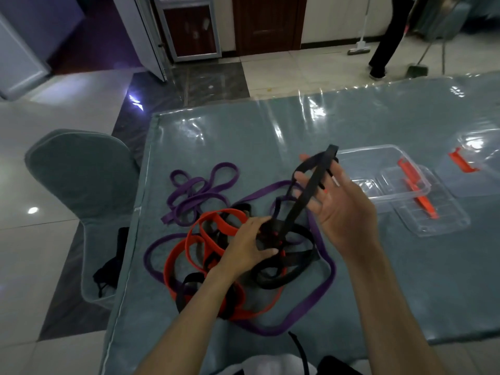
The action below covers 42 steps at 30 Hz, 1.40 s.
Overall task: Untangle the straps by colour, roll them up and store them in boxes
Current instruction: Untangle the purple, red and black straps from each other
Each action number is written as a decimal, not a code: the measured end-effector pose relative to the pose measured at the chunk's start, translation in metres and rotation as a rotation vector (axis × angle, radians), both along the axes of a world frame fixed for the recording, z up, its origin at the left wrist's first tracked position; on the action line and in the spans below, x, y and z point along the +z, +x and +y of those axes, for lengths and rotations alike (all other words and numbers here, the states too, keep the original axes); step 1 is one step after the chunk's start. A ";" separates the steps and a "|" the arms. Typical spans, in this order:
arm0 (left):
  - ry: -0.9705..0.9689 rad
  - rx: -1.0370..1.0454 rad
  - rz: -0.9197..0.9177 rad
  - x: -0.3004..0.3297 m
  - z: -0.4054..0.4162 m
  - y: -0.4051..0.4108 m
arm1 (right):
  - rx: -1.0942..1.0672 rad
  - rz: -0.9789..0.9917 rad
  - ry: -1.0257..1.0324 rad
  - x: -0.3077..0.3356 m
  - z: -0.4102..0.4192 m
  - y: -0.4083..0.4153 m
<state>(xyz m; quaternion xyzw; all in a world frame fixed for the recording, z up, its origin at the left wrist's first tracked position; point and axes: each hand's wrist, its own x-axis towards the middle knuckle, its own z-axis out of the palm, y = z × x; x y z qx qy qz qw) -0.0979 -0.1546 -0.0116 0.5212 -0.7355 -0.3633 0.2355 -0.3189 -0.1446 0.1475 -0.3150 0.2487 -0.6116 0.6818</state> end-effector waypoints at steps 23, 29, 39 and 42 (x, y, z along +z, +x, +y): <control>0.201 0.050 0.322 0.049 -0.070 -0.008 | 0.016 -0.126 0.080 0.003 -0.035 0.005; 0.128 0.185 0.407 0.087 -0.067 0.016 | -0.126 0.177 0.250 -0.056 -0.045 -0.012; 0.070 0.174 0.371 0.140 -0.051 -0.003 | 0.282 0.901 0.046 -0.113 -0.025 0.024; 0.029 0.200 0.346 0.144 -0.043 -0.007 | 0.221 0.977 -0.003 -0.117 -0.023 0.036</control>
